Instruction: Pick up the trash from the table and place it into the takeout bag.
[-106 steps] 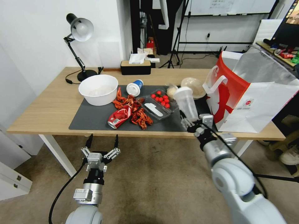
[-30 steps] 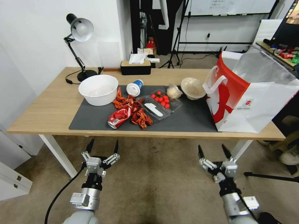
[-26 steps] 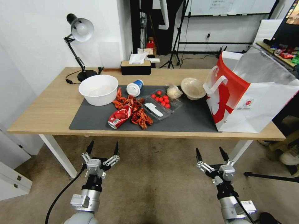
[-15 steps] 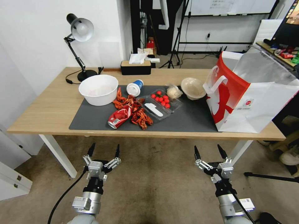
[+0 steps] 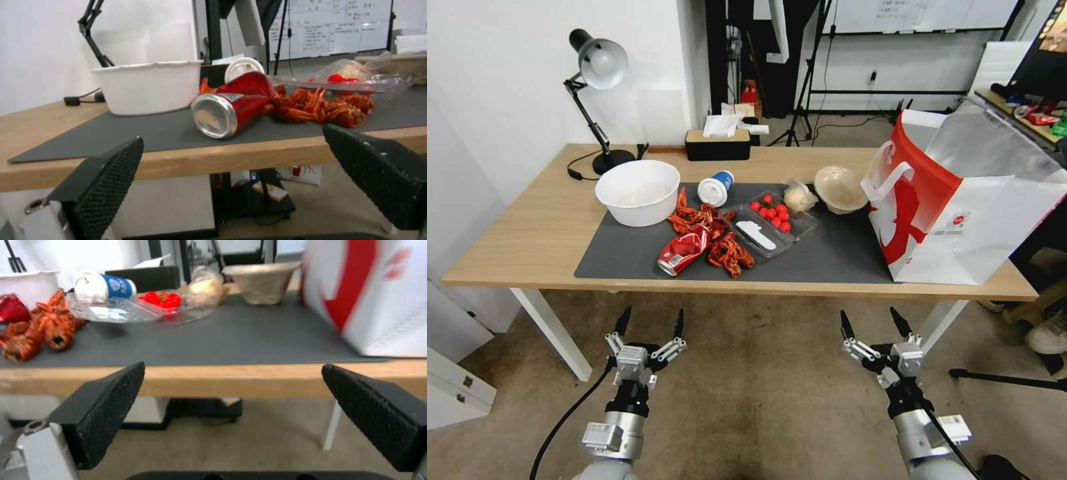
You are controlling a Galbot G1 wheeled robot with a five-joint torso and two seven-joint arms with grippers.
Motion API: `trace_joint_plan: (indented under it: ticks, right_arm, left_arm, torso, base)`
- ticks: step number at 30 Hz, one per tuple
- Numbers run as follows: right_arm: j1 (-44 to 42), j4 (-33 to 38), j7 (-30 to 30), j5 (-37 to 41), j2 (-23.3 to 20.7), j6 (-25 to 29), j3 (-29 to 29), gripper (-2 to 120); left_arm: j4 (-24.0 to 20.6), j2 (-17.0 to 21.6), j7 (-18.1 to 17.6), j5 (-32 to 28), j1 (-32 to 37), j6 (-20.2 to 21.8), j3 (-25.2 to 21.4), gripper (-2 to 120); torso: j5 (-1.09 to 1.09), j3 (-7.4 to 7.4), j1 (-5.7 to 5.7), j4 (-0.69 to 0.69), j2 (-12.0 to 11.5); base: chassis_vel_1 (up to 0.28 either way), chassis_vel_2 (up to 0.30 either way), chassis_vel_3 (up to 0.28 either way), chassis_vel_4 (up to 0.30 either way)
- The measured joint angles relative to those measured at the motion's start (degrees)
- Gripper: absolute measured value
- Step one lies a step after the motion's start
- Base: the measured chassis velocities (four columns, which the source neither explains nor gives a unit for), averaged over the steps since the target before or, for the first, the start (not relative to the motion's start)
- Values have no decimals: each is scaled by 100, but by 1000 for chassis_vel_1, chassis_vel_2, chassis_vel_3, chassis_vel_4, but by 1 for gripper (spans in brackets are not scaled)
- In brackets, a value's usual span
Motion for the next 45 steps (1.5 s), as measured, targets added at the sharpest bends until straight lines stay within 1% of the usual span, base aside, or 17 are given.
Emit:
trace_joint_plan:
  ticks: [1, 4, 5, 6, 8, 9, 11, 13, 15, 16, 19, 24, 33, 37, 40, 43, 45]
  right_arm:
    - [0, 0, 0, 0, 0, 0, 0, 100]
    - [884, 102, 237, 106, -85, -628, -463, 100]
    - [884, 102, 237, 106, -85, -628, -463, 100]
    - [1356, 99, 360, 164, -110, -914, -681, 100]
    - [1901, 7, 556, 215, -115, -1246, -965, 100]
    - [1901, 7, 556, 215, -115, -1246, -965, 100]
    - [2546, -134, 910, 359, -109, -1731, -1349, 100]
    - [2726, -167, 1021, 425, -108, -1867, -1479, 100]
    - [3170, -227, 1373, 543, -76, -2201, -1779, 100]
    - [3170, -227, 1373, 543, -76, -2201, -1779, 100]
    - [3547, -318, 1820, 774, 53, -2544, -1957, 100]
    - [3878, -566, 2102, 1057, 138, -2756, -2008, 100]
    - [4917, -1403, 2736, 2052, 176, -2975, -2277, 100]
    - [5253, -1646, 2872, 2219, 178, -3013, -2344, 100]
    - [5778, -2046, 3109, 2409, 200, -3104, -2474, 100]
    - [5864, -2123, 3133, 2414, 207, -3116, -2498, 100]
    - [6118, -2352, 3187, 2422, 242, -3177, -2562, 100]
  left_arm:
    - [0, 0, 0, 0, 0, 0, 0, 100]
    - [6, -25, 0, 3, -28, 2, 23, 100]
    - [6, -25, 0, 3, -28, 2, 23, 100]
    - [-5, -21, 0, 4, -45, 12, 37, 100]
    - [-21, 1, 0, 3, -74, 30, 39, 100]
    - [-21, 1, 0, 3, -74, 30, 39, 100]
    - [-48, 10, 0, 2, -96, 60, 47, 100]
    - [-56, 9, 0, 4, -97, 70, 55, 100]
    - [-60, -11, 5, 35, -95, 81, 99, 100]
    - [-60, -11, 5, 35, -95, 81, 99, 100]
    - [-35, -62, 7, 93, -100, 83, 140, 100]
    - [-34, -65, 7, 97, -108, 86, 137, 100]
    - [-56, -31, 36, 63, -125, 145, 136, 100]
    - [-60, -20, 36, 43, -136, 147, 136, 100]
    - [-61, 10, 33, -2, -141, 149, 119, 100]
    - [-61, 11, 32, -9, -141, 149, 115, 100]
    - [-62, 13, 28, -27, -144, 149, 95, 100]
  torso:
    - [0, 0, 0, 0, 0]
    - [0, 1, 1, 1, 0]
    - [0, 1, 1, 1, 0]
    - [-1, 1, 0, 3, 0]
    - [1, 1, 1, 3, 0]
    - [1, 1, 1, 3, 0]
    - [0, 1, 2, 3, 0]
    - [2, 1, 3, 2, -1]
    - [-1, 1, 2, 2, 0]
    - [-1, 1, 2, 2, 0]
    - [0, 1, 2, 1, -1]
    - [-1, 1, 2, 1, 0]
    - [0, 1, 1, 1, -1]
    - [1, 1, 1, 1, -1]
    - [0, 1, 1, 1, -1]
    - [1, 1, 1, 1, -1]
    - [0, 1, 1, 1, -1]
  base:
    - [0, 0, 0, 0]
    - [0, 0, 0, 0]
    - [0, 0, 0, 0]
    - [0, 0, 0, 0]
    - [0, 0, 0, 0]
    - [0, 0, 0, 0]
    - [0, 0, 0, 0]
    - [0, 0, 0, 0]
    - [0, 0, 0, 0]
    - [0, 0, 0, 0]
    - [0, 0, 0, 0]
    - [0, 0, 0, 0]
    - [0, 0, 0, 0]
    - [0, 0, 0, 0]
    - [0, 0, 0, 0]
    - [0, 0, 0, 0]
    - [0, 0, 0, 0]
